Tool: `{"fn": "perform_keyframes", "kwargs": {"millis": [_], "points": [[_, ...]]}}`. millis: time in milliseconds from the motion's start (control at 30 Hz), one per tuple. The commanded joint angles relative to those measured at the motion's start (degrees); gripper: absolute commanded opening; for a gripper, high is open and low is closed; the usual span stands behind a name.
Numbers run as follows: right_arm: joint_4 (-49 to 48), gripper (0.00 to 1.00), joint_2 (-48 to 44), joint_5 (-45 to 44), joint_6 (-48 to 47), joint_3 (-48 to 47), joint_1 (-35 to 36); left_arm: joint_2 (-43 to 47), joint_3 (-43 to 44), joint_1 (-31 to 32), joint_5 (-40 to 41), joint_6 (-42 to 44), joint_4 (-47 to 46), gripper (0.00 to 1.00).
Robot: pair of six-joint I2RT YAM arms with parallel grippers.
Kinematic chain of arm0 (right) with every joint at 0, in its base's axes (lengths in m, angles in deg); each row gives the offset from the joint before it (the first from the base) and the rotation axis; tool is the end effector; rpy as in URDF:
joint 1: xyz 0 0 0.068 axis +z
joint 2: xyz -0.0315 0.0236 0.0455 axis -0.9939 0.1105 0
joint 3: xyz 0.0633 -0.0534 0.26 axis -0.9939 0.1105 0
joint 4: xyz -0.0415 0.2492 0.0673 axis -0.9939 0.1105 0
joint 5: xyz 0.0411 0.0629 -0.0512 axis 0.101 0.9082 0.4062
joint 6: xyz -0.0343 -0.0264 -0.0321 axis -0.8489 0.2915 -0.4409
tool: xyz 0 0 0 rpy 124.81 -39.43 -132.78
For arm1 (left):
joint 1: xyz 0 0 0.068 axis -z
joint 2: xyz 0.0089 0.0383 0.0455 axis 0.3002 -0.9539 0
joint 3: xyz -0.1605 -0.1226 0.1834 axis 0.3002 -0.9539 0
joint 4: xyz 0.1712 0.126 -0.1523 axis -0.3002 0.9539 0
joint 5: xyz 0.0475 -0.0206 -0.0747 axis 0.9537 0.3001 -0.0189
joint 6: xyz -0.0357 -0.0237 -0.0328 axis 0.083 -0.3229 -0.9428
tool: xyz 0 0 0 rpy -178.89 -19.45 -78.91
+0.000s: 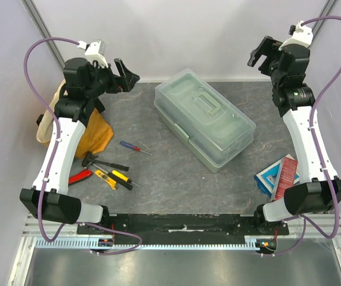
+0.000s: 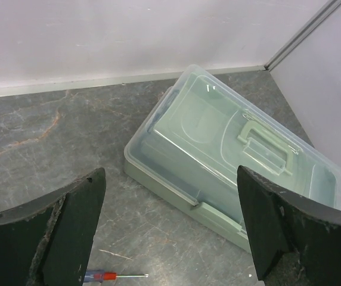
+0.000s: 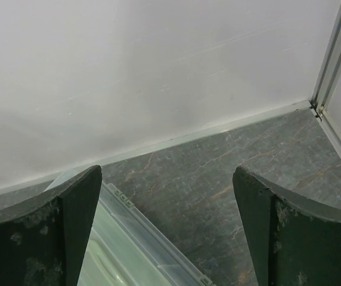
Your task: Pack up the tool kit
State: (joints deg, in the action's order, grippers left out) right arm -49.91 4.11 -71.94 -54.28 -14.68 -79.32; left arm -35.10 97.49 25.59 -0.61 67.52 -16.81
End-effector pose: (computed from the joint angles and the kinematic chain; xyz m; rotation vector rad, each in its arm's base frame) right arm 0.3273 0.0182 0.4763 0.3343 1.6339 0.1338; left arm 0.2986 -0.0550 0.4583 0.1316 1.8021 -0.6138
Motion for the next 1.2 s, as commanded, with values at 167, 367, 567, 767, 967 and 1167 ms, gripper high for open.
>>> {"fn": "perform_keyframes", "kwargs": {"millis": [167,367,567,767,967,1167], "points": [[-1.1,0.98,-1.1,3.0,-1.1,2.5,0.1,1.2,-4.9,-0.2,-1.4,-11.7,-7.0,0.96],[-1.2,0.98,-0.6,3.8,1.7,3.9,0.0,5.0,-14.1,-1.3,5.9,-13.2,-14.7,0.98],[-1.1,0.98,-1.0,6.0,-0.1,7.8,0.0,4.8,-18.1,-1.4,-13.0,-9.0,-20.0,0.99],[-0.4,0.98,-2.2,15.9,-1.4,12.1,0.1,-6.0,-15.7,4.6,-20.4,-17.0,-21.0,0.94],[3.7,0.98,-3.1,27.1,-4.9,14.7,0.0,-11.8,-18.5,8.4,-10.9,-25.2,-22.8,0.92],[8.7,0.98,-2.6,29.0,-7.6,16.5,0.0,-15.6,-22.2,9.0,-9.9,-27.8,-34.0,0.91]]}}
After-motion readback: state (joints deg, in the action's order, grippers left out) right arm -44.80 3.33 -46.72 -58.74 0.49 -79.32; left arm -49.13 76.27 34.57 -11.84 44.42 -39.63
